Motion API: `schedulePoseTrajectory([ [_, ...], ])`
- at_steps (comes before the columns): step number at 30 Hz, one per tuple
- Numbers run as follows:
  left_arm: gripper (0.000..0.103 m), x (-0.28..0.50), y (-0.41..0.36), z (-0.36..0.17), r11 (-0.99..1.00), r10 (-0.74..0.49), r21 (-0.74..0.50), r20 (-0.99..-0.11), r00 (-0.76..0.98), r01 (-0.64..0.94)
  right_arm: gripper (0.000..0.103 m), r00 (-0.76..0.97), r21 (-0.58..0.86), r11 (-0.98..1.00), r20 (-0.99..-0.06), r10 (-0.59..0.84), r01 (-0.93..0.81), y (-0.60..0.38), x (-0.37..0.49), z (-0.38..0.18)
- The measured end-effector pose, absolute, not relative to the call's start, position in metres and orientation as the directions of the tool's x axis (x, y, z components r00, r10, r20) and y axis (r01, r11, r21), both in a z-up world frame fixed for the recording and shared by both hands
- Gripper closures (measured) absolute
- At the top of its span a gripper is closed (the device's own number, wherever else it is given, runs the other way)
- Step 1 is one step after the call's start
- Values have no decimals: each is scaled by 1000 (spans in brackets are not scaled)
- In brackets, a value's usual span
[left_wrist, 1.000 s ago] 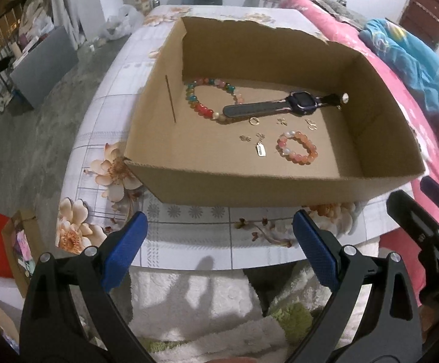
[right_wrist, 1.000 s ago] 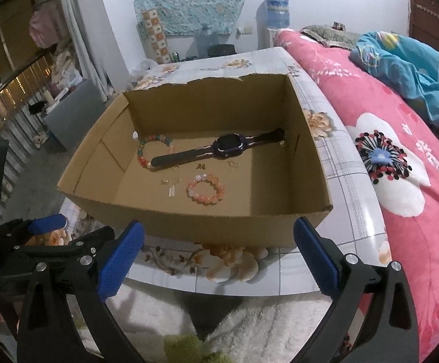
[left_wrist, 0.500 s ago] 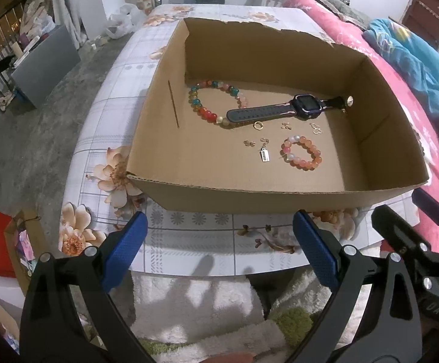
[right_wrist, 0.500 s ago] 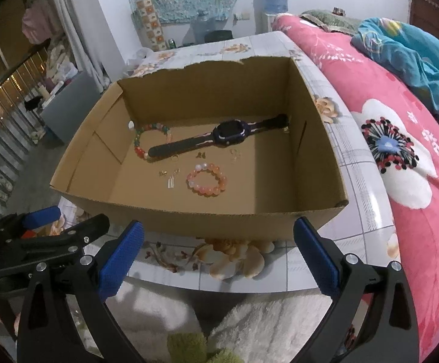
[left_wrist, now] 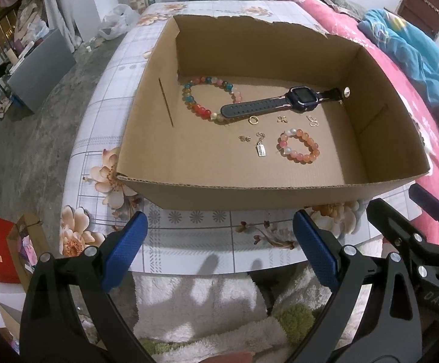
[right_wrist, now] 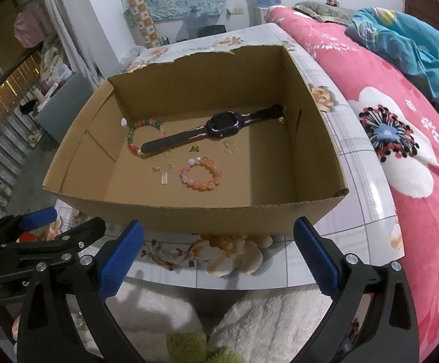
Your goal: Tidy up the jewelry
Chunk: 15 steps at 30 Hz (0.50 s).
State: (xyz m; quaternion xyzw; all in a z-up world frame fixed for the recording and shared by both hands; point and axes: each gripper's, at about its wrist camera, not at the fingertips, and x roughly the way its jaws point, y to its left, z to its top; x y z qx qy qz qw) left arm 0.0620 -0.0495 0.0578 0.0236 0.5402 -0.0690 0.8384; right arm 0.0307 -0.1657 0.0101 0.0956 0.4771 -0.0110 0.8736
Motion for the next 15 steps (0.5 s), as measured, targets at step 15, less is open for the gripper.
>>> schedulePoseTrajectory([
  [15, 10, 62, -50, 59, 990, -81, -24, -909, 410, 142, 7, 543, 158, 981, -837, 72, 113, -166, 31, 8],
])
